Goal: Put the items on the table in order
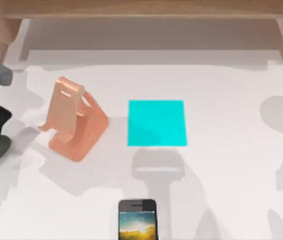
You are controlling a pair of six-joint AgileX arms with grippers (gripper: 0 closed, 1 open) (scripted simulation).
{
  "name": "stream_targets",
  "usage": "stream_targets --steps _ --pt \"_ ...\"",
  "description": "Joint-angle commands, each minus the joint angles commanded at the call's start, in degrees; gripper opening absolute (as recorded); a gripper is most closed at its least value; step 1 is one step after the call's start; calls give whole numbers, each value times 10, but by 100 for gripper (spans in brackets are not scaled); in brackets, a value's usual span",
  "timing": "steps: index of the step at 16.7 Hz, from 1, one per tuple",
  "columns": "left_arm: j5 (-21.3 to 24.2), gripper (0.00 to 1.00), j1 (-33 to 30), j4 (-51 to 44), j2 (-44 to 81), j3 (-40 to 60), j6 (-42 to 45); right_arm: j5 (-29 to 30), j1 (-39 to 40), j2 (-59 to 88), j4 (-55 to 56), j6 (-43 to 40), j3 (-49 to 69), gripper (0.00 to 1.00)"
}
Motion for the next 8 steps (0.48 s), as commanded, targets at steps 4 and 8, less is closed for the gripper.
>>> stream_targets --steps 4,8 --pt "0 100 2 85 32 -49 1 0 0 0 0 0 0 100" --pt "0 100 3 173 68 -102 3 0 0 0 0 0 0 100"
